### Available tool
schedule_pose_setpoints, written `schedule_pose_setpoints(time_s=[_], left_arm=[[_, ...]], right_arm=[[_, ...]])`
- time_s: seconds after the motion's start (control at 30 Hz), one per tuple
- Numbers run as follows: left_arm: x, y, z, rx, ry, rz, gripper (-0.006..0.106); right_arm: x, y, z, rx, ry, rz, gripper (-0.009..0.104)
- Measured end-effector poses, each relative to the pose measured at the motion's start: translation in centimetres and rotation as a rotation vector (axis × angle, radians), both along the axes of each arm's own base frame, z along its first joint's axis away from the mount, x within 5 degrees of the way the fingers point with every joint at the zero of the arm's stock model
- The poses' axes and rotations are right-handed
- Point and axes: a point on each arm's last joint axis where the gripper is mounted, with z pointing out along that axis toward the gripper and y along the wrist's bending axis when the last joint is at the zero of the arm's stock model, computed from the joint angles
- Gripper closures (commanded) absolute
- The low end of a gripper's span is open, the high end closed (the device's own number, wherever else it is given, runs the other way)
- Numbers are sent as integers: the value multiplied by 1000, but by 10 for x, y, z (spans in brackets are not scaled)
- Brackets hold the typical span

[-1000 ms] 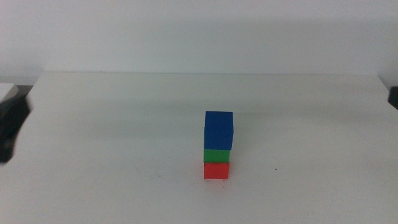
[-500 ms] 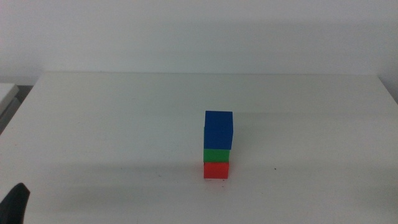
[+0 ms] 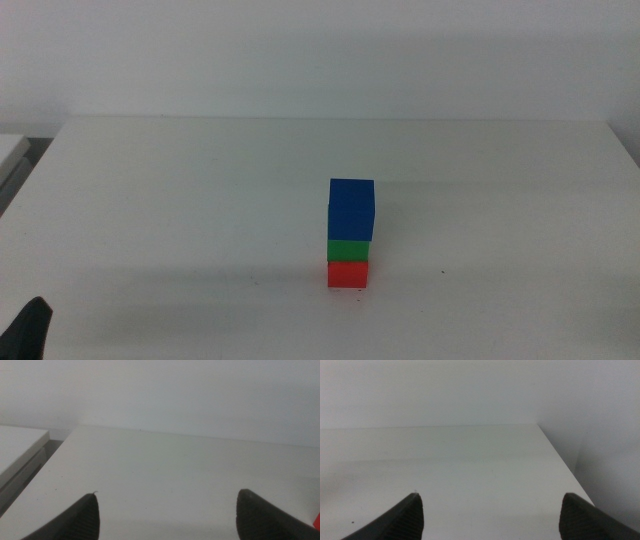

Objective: Stack red cubes first, then green, then blue cubes in a specific spot.

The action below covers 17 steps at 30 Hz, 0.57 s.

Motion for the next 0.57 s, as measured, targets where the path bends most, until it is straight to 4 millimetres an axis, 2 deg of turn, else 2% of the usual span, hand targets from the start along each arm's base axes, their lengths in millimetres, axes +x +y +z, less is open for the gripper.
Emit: schedule_pose_setpoints(time_s=[0.57], left_arm=[[0,0,1,42,-8,0,7]], right_arm=[[0,0,0,4,0,-1,2]])
